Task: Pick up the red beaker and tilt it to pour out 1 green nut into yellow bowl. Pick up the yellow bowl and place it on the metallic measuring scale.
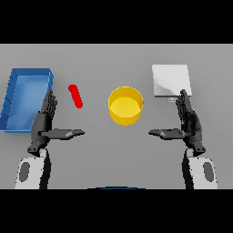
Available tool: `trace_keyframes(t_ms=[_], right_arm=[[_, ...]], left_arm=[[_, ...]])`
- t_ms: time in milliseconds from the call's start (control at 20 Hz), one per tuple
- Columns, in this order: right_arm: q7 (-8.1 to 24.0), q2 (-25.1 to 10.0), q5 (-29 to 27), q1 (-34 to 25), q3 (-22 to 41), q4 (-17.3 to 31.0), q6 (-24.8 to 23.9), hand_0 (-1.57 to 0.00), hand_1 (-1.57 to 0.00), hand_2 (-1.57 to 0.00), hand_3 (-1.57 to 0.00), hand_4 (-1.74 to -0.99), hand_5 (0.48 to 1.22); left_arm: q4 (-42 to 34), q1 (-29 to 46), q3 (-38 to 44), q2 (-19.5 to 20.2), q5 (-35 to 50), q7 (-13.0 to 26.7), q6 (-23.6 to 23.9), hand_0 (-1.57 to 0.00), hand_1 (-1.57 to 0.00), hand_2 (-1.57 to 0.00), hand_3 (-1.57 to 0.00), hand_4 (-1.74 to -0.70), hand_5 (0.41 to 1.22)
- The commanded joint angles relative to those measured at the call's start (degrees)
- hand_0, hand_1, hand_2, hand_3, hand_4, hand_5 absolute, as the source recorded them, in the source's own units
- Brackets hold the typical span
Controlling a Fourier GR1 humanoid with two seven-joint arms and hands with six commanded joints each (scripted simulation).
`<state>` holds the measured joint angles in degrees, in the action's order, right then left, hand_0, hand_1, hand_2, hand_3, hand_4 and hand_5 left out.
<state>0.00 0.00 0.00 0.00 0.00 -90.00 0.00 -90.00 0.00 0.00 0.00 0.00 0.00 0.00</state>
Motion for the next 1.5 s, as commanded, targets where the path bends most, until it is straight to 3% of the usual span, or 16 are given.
trace_keyframes(t_ms=[0,250,300,400,500,750,1250,1450], right_arm=[[0.04,-0.01,-0.03,-0.09,-0.04,0.06,-0.06,0.00,0.00,0.00,0.00,-1.167,0.599],[0.68,-0.30,-0.39,-1.55,-0.59,1.05,-0.10,0.00,0.00,0.00,0.00,-1.167,0.599],[-3.81,-2.63,6.17,0.34,1.69,-0.65,-2.10,0.00,0.00,0.00,0.00,-1.167,0.599],[-6.59,-3.76,13.43,3.64,4.99,-3.67,-4.53,0.00,0.00,0.00,0.00,-1.162,0.594],[-4.35,-3.59,16.53,4.55,6.59,-5.09,-5.60,0.00,0.00,0.00,0.00,-1.159,0.590],[-4.57,-3.11,15.47,5.30,6.79,-5.84,-4.81,0.00,0.00,0.00,0.00,-1.199,0.603],[-5.51,-4.12,12.50,4.61,5.80,-6.23,-2.39,0.00,0.00,0.00,0.00,-1.280,0.634],[-5.46,-3.81,13.71,4.40,6.18,-5.89,-3.19,0.00,0.00,0.00,0.00,-1.268,0.635]], left_arm=[[-0.07,0.10,0.10,0.12,0.11,-0.06,-0.04,0.00,0.00,0.00,0.00,-1.15,0.599],[-1.34,1.49,0.70,1.25,1.31,-0.51,-1.15,0.00,0.00,0.00,0.00,-1.15,0.599],[-3.46,3.28,-0.79,2.78,-0.78,-1.28,-1.67,0.00,0.00,0.00,0.00,-1.15,0.599],[-6.67,5.58,-3.25,4.13,-3.40,-0.38,-2.39,0.00,0.00,0.00,0.00,-1.16,0.599],[-7.88,6.57,-3.47,5.18,-3.79,1.36,-2.78,0.00,0.00,0.00,0.00,-1.16,0.599],[-7.65,5.91,-4.42,5.88,-5.87,2.53,-2.61,0.00,0.00,0.00,0.00,-1.16,0.602],[10.95,-8.04,-3.16,3.78,-9.62,-1.47,-0.19,0.00,0.00,0.00,0.00,-1.25,0.650],[16.51,-13.03,-1.99,3.51,-10.04,-3.17,0.81,0.00,0.00,0.00,0.00,-1.27,0.677]])
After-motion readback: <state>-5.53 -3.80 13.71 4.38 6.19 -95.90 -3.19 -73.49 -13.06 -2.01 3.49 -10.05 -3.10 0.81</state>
